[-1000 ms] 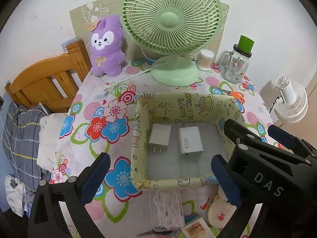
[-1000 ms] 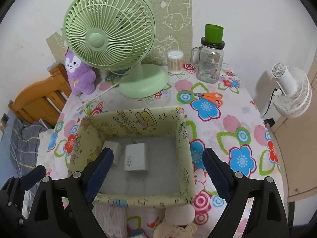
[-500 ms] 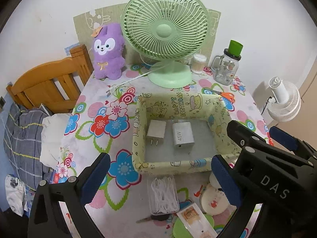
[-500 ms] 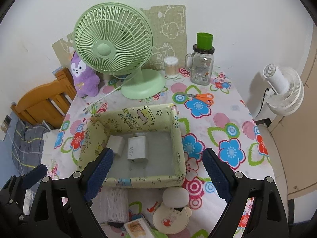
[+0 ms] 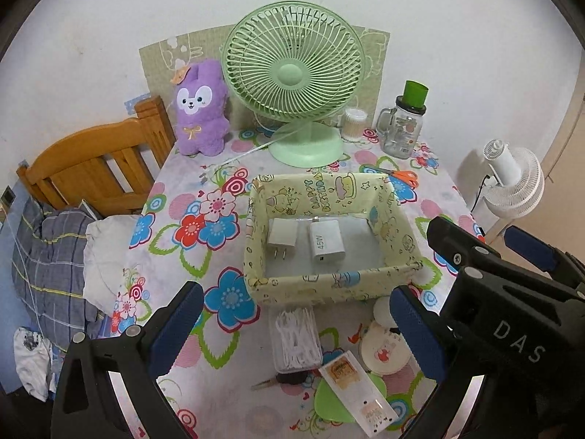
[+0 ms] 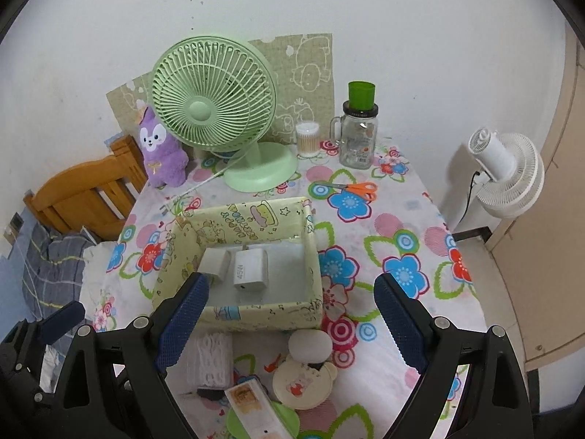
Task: Organize rigid objects
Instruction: 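Raise both tools out of the basket toward the remaining items, then grasp the white remote with the right tool while the left tool grasps the clear floss-pick box, then lift the remote and floss-pick box toward the basket with both tools, then lower the floss-pick box and remote into the basket and open both tools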
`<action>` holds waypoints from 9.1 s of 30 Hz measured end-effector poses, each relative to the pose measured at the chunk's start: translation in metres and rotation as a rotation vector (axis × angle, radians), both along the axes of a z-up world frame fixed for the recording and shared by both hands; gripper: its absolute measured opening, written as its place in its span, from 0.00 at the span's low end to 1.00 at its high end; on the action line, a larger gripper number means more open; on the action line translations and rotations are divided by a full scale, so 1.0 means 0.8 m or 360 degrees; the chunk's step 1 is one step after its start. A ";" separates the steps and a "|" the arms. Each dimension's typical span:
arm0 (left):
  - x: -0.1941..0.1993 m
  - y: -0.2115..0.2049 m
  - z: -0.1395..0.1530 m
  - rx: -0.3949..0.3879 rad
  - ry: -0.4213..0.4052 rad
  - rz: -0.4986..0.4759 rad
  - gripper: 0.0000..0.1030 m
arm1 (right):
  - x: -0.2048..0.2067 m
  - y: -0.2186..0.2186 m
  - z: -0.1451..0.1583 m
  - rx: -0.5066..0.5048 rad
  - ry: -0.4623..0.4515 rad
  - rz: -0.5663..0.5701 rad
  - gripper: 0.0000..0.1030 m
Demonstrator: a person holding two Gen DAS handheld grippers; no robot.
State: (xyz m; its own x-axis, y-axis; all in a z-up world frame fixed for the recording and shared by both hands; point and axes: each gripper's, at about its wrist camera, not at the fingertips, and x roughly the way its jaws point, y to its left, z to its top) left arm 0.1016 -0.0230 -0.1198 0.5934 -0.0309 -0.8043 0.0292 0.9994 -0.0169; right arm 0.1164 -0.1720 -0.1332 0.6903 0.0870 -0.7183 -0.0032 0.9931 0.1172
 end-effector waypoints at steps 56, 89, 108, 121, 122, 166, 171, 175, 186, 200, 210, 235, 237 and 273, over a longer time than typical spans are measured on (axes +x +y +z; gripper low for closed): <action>-0.117 0.019 -0.072 0.0038 -0.0032 -0.0094 1.00 | -0.142 -0.006 -0.074 -0.0050 -0.0113 0.0023 0.91; -0.089 0.038 -0.195 0.0063 0.0202 -0.0206 1.00 | -0.088 0.060 -0.192 -0.0215 0.0161 0.0337 0.87; -0.075 0.025 -0.212 0.0018 0.0293 -0.0226 0.99 | -0.062 0.075 -0.217 -0.0110 0.0361 0.0424 0.49; -0.031 0.002 -0.200 -0.0015 0.0288 -0.0197 0.99 | -0.024 0.040 -0.199 -0.0020 0.0391 0.0311 0.48; -0.026 0.000 -0.199 -0.0008 0.0283 -0.0197 0.99 | -0.021 0.039 -0.198 -0.0019 0.0389 0.0302 0.48; -0.009 -0.012 -0.165 0.0130 0.0292 -0.0062 0.59 | -0.016 0.018 -0.172 0.0082 0.0398 0.0219 0.48; -0.021 -0.013 -0.150 0.0121 0.0270 -0.0039 0.59 | -0.030 0.017 -0.159 0.0080 0.0367 0.0236 0.47; -0.034 -0.020 -0.136 0.0133 0.0238 -0.0034 0.59 | -0.039 0.013 -0.148 0.0081 0.0339 0.0238 0.47; -0.052 -0.032 -0.101 0.0136 0.0160 -0.0053 0.58 | -0.056 0.004 -0.115 0.0088 0.0271 0.0215 0.46; -0.061 -0.045 -0.057 0.0148 0.0055 -0.0090 0.58 | -0.068 -0.006 -0.071 0.0056 0.0186 0.0191 0.47; -0.050 -0.046 -0.040 0.0142 0.0015 -0.0095 0.58 | -0.059 -0.005 -0.052 0.0020 0.0147 0.0178 0.46; 0.016 -0.036 -0.020 0.0106 -0.0029 -0.0052 0.58 | 0.013 0.006 -0.022 -0.0029 0.0106 0.0204 0.47; 0.022 -0.036 -0.019 0.0098 -0.0030 -0.0044 0.58 | 0.021 0.007 -0.020 -0.0044 0.0107 0.0213 0.47; 0.113 -0.020 -0.062 0.0056 0.0055 0.0047 0.58 | 0.125 0.031 -0.060 -0.0120 0.0265 0.0265 0.46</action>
State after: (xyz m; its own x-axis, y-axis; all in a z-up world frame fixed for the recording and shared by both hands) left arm 0.1919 -0.0391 -0.1691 0.5654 0.0151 -0.8247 -0.0003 0.9998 0.0181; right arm 0.2162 -0.1471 -0.1812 0.5427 0.1315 -0.8296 -0.1546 0.9864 0.0552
